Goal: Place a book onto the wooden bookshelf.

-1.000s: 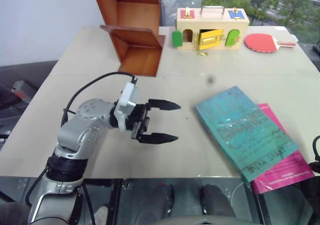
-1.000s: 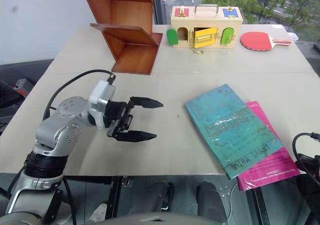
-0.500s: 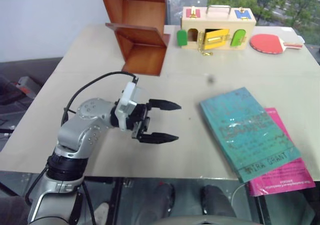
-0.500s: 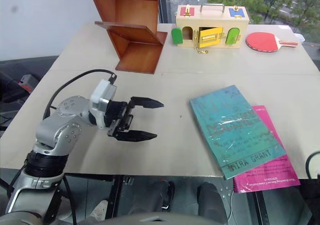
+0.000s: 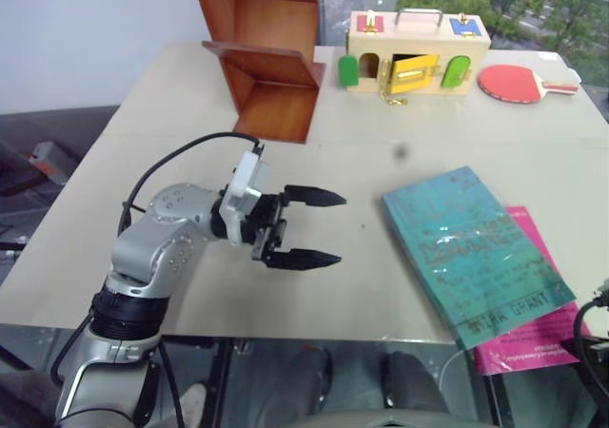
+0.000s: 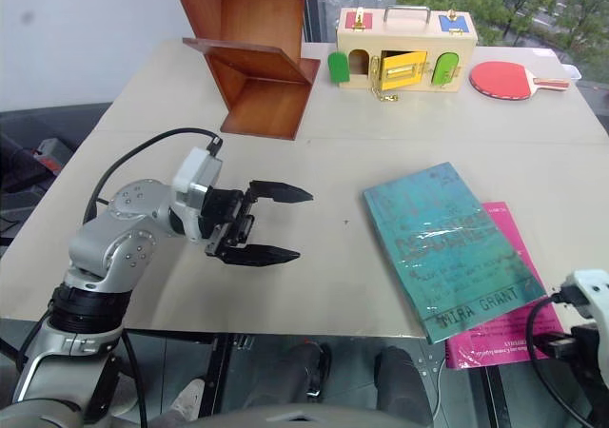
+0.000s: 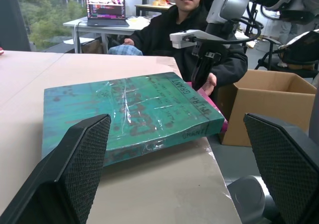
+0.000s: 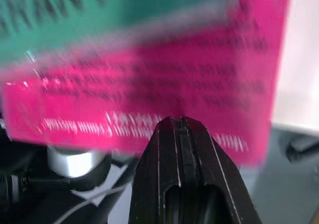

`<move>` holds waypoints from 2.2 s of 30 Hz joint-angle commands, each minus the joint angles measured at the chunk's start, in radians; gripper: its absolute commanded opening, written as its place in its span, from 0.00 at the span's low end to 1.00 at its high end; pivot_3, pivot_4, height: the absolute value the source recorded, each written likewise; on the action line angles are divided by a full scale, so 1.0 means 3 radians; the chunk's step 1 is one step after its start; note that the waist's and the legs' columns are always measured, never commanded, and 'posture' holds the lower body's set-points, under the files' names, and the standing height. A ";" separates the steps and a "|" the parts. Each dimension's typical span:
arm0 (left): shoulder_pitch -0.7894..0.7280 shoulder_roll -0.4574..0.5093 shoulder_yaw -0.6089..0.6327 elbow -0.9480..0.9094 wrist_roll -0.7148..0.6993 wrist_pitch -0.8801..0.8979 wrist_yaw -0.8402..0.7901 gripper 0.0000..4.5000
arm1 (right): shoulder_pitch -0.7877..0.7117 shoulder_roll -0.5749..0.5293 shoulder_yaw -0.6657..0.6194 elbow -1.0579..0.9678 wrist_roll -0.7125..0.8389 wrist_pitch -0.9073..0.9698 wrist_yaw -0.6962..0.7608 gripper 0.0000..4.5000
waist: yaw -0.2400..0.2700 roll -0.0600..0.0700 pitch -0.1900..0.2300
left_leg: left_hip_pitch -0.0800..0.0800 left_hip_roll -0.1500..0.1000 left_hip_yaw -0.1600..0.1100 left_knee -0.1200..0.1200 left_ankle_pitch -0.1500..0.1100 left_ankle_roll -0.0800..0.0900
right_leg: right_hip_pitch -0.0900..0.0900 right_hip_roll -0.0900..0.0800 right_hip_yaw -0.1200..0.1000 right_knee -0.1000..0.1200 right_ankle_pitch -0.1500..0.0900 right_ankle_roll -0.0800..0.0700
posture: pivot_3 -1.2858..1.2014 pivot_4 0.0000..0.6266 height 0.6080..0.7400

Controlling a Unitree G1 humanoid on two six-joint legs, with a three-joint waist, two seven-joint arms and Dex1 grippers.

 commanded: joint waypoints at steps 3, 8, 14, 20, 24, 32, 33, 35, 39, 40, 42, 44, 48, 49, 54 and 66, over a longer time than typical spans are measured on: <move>0.0053 0.0035 0.0072 -0.0134 -0.0016 -0.0018 0.0041 1.00 | -0.0234 -0.0048 0.0272 -0.0022 -0.0027 0.0019 -0.0003 0.01 | 0.0002 -0.0001 0.0000 | 0.0000 0.0000 0.0000 0.0000 0.0000 0.0000 | 0.0000 0.0000 0.0000 0.0000 0.0000 0.0000 | 0.52 0.24 1.00; 0.0073 0.0039 0.0088 -0.0138 -0.0026 -0.0021 0.0080 1.00 | 0.0480 -0.0014 -0.0772 -0.0820 0.0019 0.0164 0.0978 0.01 | 0.0044 0.0010 -0.0002 | -0.0007 -0.0002 -0.0008 0.0000 0.0000 0.0000 | -0.0004 -0.0001 -0.0010 0.0000 0.0000 0.0000 | 0.52 0.24 1.00; -0.0003 -0.0033 0.0005 -0.0058 -0.0006 -0.0064 0.0012 1.00 | 0.1553 0.0198 -0.1214 -0.1263 -0.0806 -0.0212 0.1777 0.01 | 0.0059 0.0002 -0.0002 | -0.0024 -0.0002 -0.0016 0.0014 -0.0002 0.0002 | -0.0010 0.0001 -0.0020 -0.0003 0.0002 0.0003 | 0.52 0.24 1.00; -0.0087 -0.0090 -0.0041 0.0014 0.0038 -0.0086 -0.0046 1.00 | 0.1455 0.0108 -0.0301 -0.0888 -0.1628 -0.0474 0.1460 0.01 | 0.0057 -0.0009 -0.0003 | -0.0021 -0.0003 -0.0013 0.0020 -0.0002 0.0002 | -0.0009 -0.0003 -0.0017 -0.0006 0.0006 0.0010 | 0.52 0.24 1.00; -0.0097 -0.0083 -0.0014 0.0013 0.0060 -0.0094 -0.0032 1.00 | 0.0920 0.0053 0.0204 -0.0551 -0.1849 -0.0562 0.1289 0.01 | 0.0054 -0.0004 -0.0006 | -0.0026 -0.0001 -0.0014 0.0022 0.0008 -0.0014 | -0.0011 -0.0001 -0.0019 -0.0005 0.0007 0.0009 | 0.52 0.24 1.00; 0.0104 0.0036 0.0043 0.0006 0.0114 -0.0214 -0.0135 1.00 | -0.0065 -0.0046 0.0555 -0.0585 -0.1606 -0.0351 0.1359 0.01 | 0.0016 0.0000 -0.0007 | -0.0031 -0.0003 -0.0014 0.0021 0.0008 -0.0014 | -0.0018 -0.0003 -0.0018 -0.0002 0.0007 0.0009 | 0.52 0.24 1.00; 0.0130 0.0058 0.0043 0.0004 0.0122 -0.0234 -0.0160 1.00 | -0.0180 -0.0063 0.0627 -0.0586 -0.1584 -0.0326 0.1354 0.01 | 0.0011 0.0000 -0.0007 | -0.0032 -0.0004 -0.0014 0.0021 0.0008 -0.0014 | -0.0018 -0.0004 -0.0019 -0.0002 0.0008 0.0009 | 0.52 0.24 1.00; 0.0179 0.0102 0.0058 0.0002 0.0119 -0.0246 -0.0216 1.00 | -0.0433 -0.0114 0.0821 -0.0565 -0.1559 -0.0299 0.1330 0.01 | 0.0009 0.0000 -0.0007 | -0.0032 -0.0004 -0.0015 0.0022 0.0008 -0.0014 | -0.0017 -0.0004 -0.0019 -0.0002 0.0008 0.0009 | 0.52 0.24 1.00; 0.0226 0.0194 0.0094 0.0015 0.0097 -0.0249 -0.0319 1.00 | -0.0992 -0.0153 0.1260 -0.0435 -0.1539 -0.0273 0.1277 0.01 | -0.0005 0.0000 -0.0007 | -0.0031 -0.0004 -0.0014 0.0023 0.0008 -0.0014 | -0.0017 -0.0004 -0.0018 -0.0001 0.0008 0.0009 | 0.52 0.24 1.00; 0.0233 0.0220 0.0098 0.0023 0.0095 -0.0245 -0.0350 1.00 | -0.1170 -0.0144 0.1431 -0.0374 -0.1570 -0.0282 0.1252 0.01 | -0.0003 0.0001 -0.0007 | -0.0031 -0.0004 -0.0014 0.0023 0.0008 -0.0014 | -0.0018 -0.0004 -0.0018 -0.0001 0.0008 0.0008 | 0.52 0.24 1.00; 0.0255 0.0269 0.0107 0.0043 0.0103 -0.0254 -0.0403 1.00 | -0.1549 -0.0052 0.1789 -0.0239 -0.1695 -0.0370 0.1154 0.01 | -0.0006 0.0001 -0.0007 | -0.0031 -0.0004 -0.0014 0.0023 0.0008 -0.0014 | -0.0017 -0.0004 -0.0019 -0.0001 0.0008 0.0008 | 0.52 0.24 1.00; 0.0281 0.0299 0.0115 0.0058 0.0135 -0.0288 -0.0420 1.00 | -0.1876 0.0123 0.1947 -0.0072 -0.1725 -0.0323 0.1022 0.01 | -0.0010 0.0000 -0.0007 | -0.0031 -0.0004 -0.0014 0.0022 0.0009 -0.0014 | -0.0019 -0.0004 -0.0017 0.0001 0.0008 0.0008 | 0.52 0.24 1.00; 0.0341 0.0308 0.0175 0.0143 0.0216 -0.0385 -0.0355 1.00 | -0.1910 0.0205 0.1544 -0.0260 -0.1480 -0.0273 0.1152 0.01 | 0.0017 0.0006 -0.0006 | -0.0036 -0.0006 -0.0015 0.0022 0.0008 -0.0014 | -0.0027 -0.0006 -0.0019 0.0003 0.0009 0.0007 | 0.52 0.24 1.00; 0.0365 0.0308 0.0190 0.0149 0.0226 -0.0400 -0.0334 1.00 | -0.1886 0.0252 0.1355 -0.0321 -0.1348 -0.0247 0.1186 0.01 | 0.0022 0.0006 -0.0006 | -0.0037 -0.0006 -0.0016 0.0022 0.0008 -0.0014 | -0.0028 -0.0006 -0.0020 0.0003 0.0008 0.0007 | 0.52 0.24 1.00; 0.0462 0.0212 0.0237 0.0138 0.0253 -0.0406 -0.0111 1.00 | -0.2424 0.0653 0.0552 -0.0003 -0.1089 -0.0156 0.0563 0.01 | -0.0007 0.0005 -0.0006 | -0.0038 -0.0007 -0.0013 0.0021 0.0008 -0.0014 | -0.0028 -0.0006 -0.0014 0.0002 0.0009 0.0007 | 0.52 0.24 1.00; 0.0487 0.0073 0.0244 0.0192 0.0291 -0.0446 0.0143 1.00 | -0.3668 0.1316 0.1598 0.2245 -0.2681 -0.0985 -0.0427 0.01 | -0.0067 0.0007 -0.0007 | -0.0038 -0.0007 0.0017 0.0020 0.0013 -0.0020 | -0.0060 -0.0002 0.0022 0.0045 0.0014 0.0004 | 0.52 0.24 1.00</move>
